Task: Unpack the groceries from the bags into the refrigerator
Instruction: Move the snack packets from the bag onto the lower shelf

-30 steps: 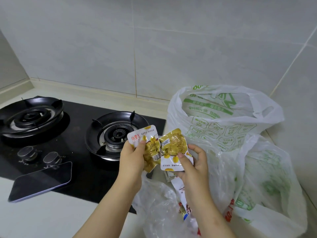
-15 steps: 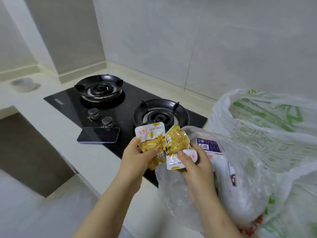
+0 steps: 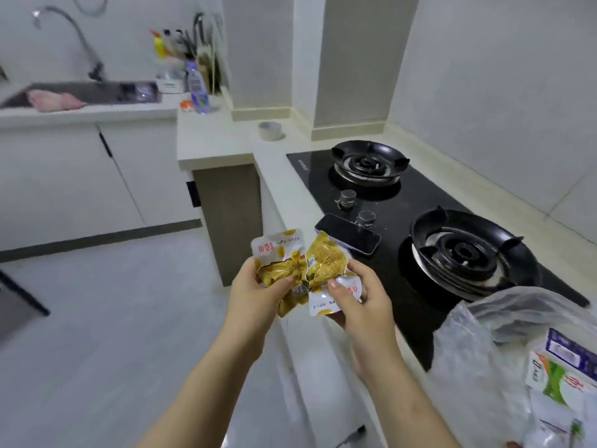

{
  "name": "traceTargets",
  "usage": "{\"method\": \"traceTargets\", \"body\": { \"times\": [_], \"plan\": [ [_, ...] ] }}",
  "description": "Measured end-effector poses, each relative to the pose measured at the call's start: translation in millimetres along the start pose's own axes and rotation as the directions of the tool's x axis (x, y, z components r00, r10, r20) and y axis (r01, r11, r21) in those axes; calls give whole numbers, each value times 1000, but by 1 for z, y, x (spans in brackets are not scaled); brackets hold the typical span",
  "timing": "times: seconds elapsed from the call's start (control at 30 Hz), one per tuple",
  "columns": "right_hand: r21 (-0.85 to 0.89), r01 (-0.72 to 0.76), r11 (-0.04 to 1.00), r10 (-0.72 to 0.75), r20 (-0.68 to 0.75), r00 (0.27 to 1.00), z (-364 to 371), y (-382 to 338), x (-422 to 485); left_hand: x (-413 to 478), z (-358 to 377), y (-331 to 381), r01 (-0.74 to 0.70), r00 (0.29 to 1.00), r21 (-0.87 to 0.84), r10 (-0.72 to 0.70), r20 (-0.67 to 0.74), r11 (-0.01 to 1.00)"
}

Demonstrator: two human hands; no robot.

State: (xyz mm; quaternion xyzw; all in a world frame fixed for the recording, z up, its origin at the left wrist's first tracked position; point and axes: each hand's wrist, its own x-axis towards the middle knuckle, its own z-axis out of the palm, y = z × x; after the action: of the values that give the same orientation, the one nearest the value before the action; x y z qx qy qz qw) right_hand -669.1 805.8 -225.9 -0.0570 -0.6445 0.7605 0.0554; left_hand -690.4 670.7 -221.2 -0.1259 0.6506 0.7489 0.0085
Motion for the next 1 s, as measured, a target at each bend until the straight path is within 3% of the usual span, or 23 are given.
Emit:
{"method": "traceTargets", "body": {
  "times": [0.27,0.57,0.73,1.0],
  "plan": [
    [-44,-71,996,81,292,953,124,23,-18,-18,-132,7,-10,953,-46,-4,-302,999],
    [-58,-139,989,146,581,801,288,46,-97,-82,-309,17,-62,802,-77,4,-598,995],
    [-57,-185,981,168,723,671,374,61,-155,-136,-396,26,-132,665,-77,30,-746,988],
    [-103,-216,971,185,893,410,479,69,-239,-214,-498,32,-192,374,-64,13,-927,979]
  ]
}}
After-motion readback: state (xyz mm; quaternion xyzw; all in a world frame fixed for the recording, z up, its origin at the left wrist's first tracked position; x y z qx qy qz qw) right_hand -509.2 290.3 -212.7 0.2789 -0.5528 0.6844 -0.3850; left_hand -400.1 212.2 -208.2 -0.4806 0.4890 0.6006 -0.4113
